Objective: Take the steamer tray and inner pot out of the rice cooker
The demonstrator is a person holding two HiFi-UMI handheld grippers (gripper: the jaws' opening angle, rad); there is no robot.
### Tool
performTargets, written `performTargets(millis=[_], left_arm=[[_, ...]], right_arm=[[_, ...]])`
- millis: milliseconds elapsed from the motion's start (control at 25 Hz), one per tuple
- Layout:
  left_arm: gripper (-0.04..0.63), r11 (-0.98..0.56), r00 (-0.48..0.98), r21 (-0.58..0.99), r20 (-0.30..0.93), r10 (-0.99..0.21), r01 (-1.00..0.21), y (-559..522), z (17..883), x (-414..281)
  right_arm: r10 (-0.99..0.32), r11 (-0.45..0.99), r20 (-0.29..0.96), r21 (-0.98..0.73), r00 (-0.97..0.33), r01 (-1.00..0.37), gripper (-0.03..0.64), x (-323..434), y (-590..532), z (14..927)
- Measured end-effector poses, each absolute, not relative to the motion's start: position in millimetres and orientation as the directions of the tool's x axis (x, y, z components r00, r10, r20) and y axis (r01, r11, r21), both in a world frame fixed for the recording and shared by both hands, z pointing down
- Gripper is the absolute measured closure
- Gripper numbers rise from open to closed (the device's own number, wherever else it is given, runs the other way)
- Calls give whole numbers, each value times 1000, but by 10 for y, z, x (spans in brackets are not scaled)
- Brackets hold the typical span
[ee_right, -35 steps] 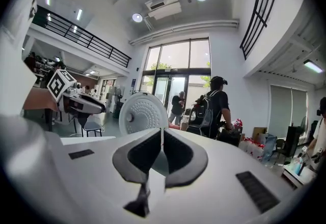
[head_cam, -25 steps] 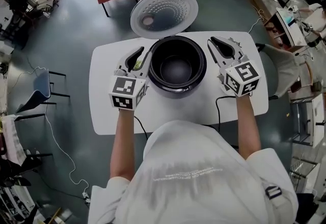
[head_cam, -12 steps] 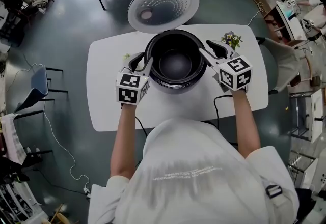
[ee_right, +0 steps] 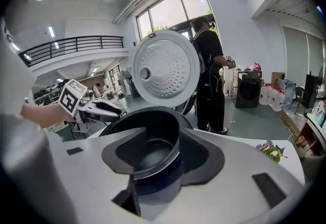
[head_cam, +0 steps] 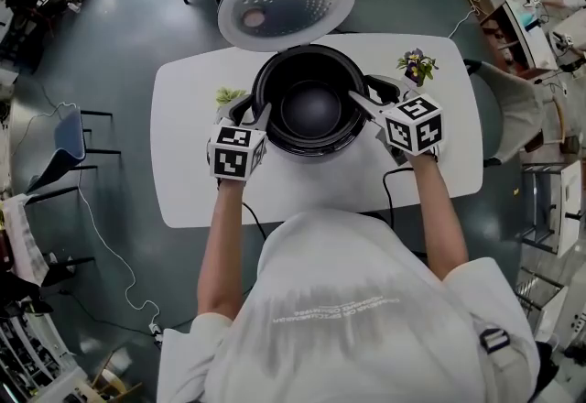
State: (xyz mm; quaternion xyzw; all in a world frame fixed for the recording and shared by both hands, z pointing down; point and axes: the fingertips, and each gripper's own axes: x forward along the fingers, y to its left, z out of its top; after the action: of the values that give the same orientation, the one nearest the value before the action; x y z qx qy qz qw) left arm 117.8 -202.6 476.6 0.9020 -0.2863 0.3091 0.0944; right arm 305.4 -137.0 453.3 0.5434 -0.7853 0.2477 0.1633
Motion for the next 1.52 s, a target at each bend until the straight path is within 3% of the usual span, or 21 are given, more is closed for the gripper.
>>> performTargets(millis=[680,1040,1280,1520], left_arm=[[441,-772,613,91,668,-421,-629,-1999,4928,1060],[388,-714,645,190,624,-442,-674,-2002,4895,1086],[387,-687,645,215,609,-461,-694,-1951,4895,1082],[387,-521,687,450,528,-499,-725,-1970,4802,1071]], right_arm=[[-727,254,572,-290,-380,-923,390,2976,-1442,4825],[-704,209,602,-333,-378,-920,423,2938,-1414,4968],[-717,191,590,-347,-372,-918,434,2949,-1423,4975],[-747,145,565,-375,-349,-916,488,3002,-1450,4969]])
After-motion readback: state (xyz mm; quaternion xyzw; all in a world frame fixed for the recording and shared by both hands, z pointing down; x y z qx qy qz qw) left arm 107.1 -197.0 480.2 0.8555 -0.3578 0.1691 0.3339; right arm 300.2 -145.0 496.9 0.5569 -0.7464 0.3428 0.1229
